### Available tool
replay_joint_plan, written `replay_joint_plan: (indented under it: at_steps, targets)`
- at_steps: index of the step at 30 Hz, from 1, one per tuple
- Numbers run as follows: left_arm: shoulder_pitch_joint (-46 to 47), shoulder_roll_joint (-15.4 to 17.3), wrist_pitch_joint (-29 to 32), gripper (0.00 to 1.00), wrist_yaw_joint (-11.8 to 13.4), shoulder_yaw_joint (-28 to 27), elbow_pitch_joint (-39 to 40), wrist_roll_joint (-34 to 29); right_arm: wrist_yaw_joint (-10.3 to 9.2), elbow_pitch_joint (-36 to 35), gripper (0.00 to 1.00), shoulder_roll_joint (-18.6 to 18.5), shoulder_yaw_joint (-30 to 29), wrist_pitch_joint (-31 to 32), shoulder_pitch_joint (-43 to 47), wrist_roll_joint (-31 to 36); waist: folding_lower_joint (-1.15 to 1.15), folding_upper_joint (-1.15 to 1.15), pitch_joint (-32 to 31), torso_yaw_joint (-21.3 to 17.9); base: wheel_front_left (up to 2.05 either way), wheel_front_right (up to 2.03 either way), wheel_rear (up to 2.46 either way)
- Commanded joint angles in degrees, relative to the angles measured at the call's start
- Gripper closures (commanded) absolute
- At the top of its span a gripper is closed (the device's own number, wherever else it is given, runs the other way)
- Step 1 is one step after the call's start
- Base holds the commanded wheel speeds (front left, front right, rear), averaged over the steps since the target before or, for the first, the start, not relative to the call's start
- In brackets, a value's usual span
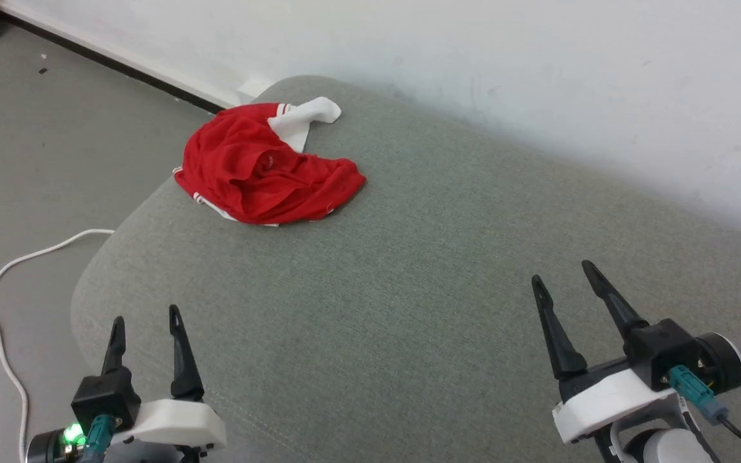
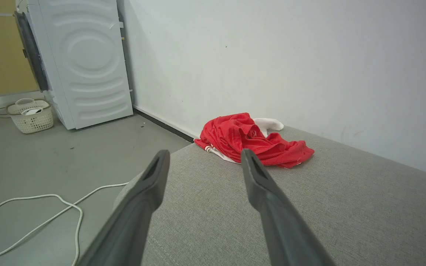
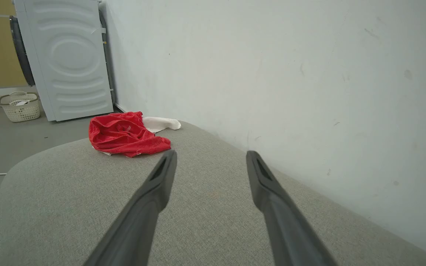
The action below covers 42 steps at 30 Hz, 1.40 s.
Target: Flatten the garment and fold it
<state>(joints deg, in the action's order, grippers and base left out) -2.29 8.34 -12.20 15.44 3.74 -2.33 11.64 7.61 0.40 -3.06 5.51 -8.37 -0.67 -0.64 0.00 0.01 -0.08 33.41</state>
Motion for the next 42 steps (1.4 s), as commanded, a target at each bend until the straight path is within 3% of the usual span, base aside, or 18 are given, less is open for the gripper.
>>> replay_joint_plan:
  at_steps: [1, 13, 23, 30, 42]
  targets:
    - [-1.08, 0.57, -0.62, 0.0, 0.95, -0.01, 0.2, 0.77, -0.11, -0.44, 0.0, 0.16, 0.45, -0.57, 0.01, -0.47, 0.0, -0.01, 0.27, 0.58, 0.0, 0.0, 0.0]
    - [2.14, 1.91, -1.38, 0.0, 3.1, -1.64, 1.14, 4.08, -0.12, -2.43, 0.0, 0.18, 2.84, 1.05, -1.64, 1.87, 0.0, -0.01, 5.74, -0.26, 0.0, 0.0, 0.0]
    - [24.85, 3.78, 6.41, 0.0, -2.22, -4.69, -11.12, 13.32, -0.12, -8.1, 0.0, -0.65, 3.97, 5.12, -7.25, 7.36, 0.0, -0.01, 20.74, -6.86, 0.0, 0.0, 0.0]
    - [38.64, 8.02, 15.06, 0.0, -4.43, -8.46, -23.34, 19.47, -0.12, -12.03, 0.0, -3.73, 5.03, 7.01, -11.21, 7.65, 0.0, -0.01, 31.22, -11.68, 0.0, 0.0, 0.0]
    - [46.08, 13.95, 24.85, 0.0, -5.31, -14.34, -34.46, 26.81, -0.12, -15.35, 0.0, -5.62, 4.5, 7.3, -13.69, 6.8, 0.0, -0.01, 40.23, -17.79, 0.0, 0.0, 0.0]
